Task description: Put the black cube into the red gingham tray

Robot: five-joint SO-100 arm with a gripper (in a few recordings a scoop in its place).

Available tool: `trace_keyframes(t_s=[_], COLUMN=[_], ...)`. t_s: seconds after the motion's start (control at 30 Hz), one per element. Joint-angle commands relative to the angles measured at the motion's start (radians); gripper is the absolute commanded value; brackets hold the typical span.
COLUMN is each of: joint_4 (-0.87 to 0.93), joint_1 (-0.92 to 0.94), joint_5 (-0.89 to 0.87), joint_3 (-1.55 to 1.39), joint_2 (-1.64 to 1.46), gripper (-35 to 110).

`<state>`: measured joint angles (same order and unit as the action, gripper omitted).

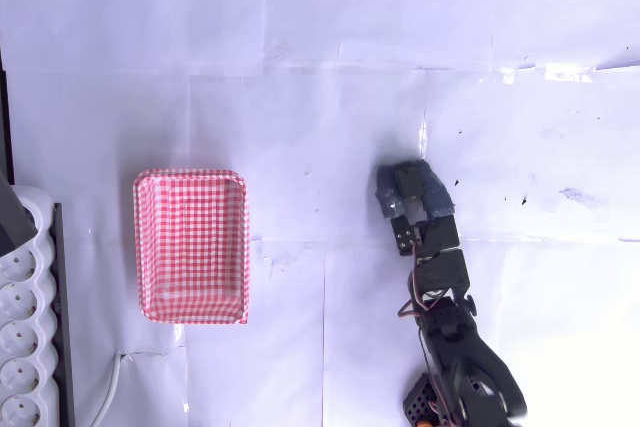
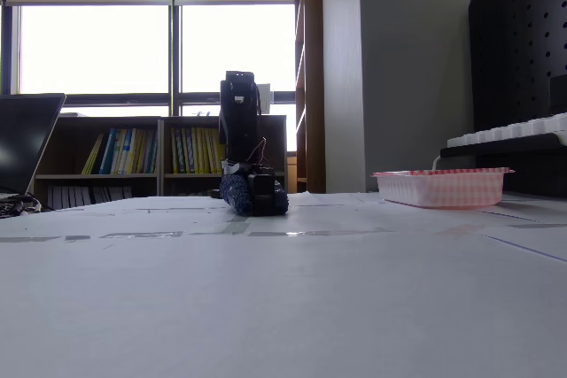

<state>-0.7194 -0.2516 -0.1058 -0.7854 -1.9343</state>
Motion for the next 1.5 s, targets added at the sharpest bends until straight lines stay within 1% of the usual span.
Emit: trace_keyframes(t_s=[0.0, 0.03, 0.1, 0.17, 0.27, 0.33, 0.4, 0.43, 0.53, 0.63, 0.73, 0.93, 1.13, 1.3, 1.4, 1.47], joint_4=[1.028, 1.327, 1.589, 1.868, 2.178, 2.284, 2.345, 2.358, 2.327, 2.204, 2.065, 1.931, 1.887, 1.856, 1.861, 1.881], joint_1=[0.0, -0.041, -0.115, -0.236, -0.408, -0.511, -0.6, -0.646, -0.727, -0.767, -0.779, -0.785, -0.769, -0.772, -0.767, -0.764], joint_5=[-0.025, 0.018, 0.101, 0.242, 0.445, 0.555, 0.601, 0.621, 0.634, 0.63, 0.626, 0.529, 0.518, 0.494, 0.492, 0.479], joint_3=[-0.218, -0.325, -0.479, -0.744, -1.204, -1.5, -1.738, -1.859, -2.048, -2.12, -2.149, -2.171, -2.171, -2.143, -2.118, -2.103], joint_2=[0.337, 0.431, 0.476, 0.471, 0.345, 0.236, 0.124, 0.044, -0.1, -0.193, -0.275, -0.439, -0.557, -0.586, -0.588, -0.583], gripper=[0, 0, 0, 0, 0, 0, 0, 0, 0, 0, 0, 0, 0, 1, 7, 16])
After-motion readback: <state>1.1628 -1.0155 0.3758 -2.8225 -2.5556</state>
